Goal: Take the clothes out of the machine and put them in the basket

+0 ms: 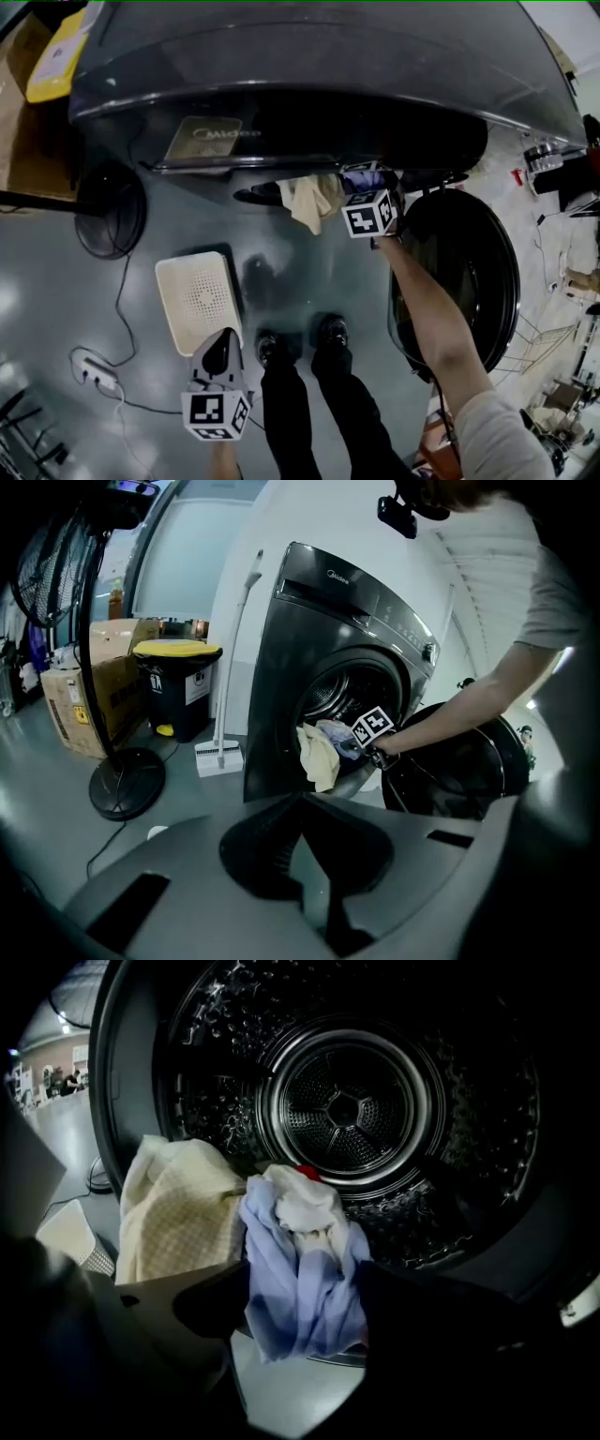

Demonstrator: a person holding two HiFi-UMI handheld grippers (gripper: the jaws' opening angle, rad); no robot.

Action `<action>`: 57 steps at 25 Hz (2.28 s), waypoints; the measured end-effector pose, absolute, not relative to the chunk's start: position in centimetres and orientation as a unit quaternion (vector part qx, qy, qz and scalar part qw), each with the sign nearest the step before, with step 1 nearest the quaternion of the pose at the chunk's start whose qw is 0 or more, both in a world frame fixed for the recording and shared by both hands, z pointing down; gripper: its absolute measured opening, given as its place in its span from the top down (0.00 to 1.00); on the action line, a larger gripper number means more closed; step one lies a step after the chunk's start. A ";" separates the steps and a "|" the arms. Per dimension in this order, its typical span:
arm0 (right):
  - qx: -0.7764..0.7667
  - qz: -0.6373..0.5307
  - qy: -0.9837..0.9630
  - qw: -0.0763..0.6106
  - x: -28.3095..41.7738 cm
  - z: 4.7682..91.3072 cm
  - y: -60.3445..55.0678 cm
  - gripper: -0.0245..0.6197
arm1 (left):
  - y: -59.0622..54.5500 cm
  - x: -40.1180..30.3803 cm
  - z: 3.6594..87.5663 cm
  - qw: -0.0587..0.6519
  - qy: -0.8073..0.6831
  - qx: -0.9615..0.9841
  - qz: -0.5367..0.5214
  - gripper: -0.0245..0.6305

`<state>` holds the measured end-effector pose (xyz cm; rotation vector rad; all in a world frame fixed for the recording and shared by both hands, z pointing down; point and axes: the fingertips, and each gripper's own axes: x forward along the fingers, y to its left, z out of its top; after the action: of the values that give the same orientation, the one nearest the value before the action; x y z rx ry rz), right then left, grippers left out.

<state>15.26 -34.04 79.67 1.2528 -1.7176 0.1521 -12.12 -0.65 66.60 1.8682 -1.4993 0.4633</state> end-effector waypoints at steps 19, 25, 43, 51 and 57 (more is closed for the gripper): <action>0.498 0.080 -0.680 0.533 16.8 82.4 -34.0 0.80 | 0.1 -11.5 68.1 0.351 -0.580 0.711 0.187 0.93; 0.533 0.107 -0.687 0.482 17.3 79.4 -34.2 0.82 | -0.3 -10.6 67.1 0.345 -0.576 0.718 0.183 0.93; 0.618 0.147 -0.691 0.344 19.3 65.7 -29.8 0.82 | -3.4 -6.5 60.4 0.336 -0.539 0.758 0.146 0.93; 0.613 0.136 -0.711 0.317 18.8 61.1 -24.7 0.82 | -4.1 -6.5 58.2 0.328 -0.534 0.766 0.142 0.93; 0.603 0.109 -0.730 0.304 18.7 57.6 -19.9 0.82 | -4.5 -6.5 57.2 0.316 -0.534 0.771 0.145 0.93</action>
<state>18.67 -19.94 57.57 1.5971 -1.9327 0.2896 -6.46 -4.49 57.22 2.0293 -1.4055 0.3815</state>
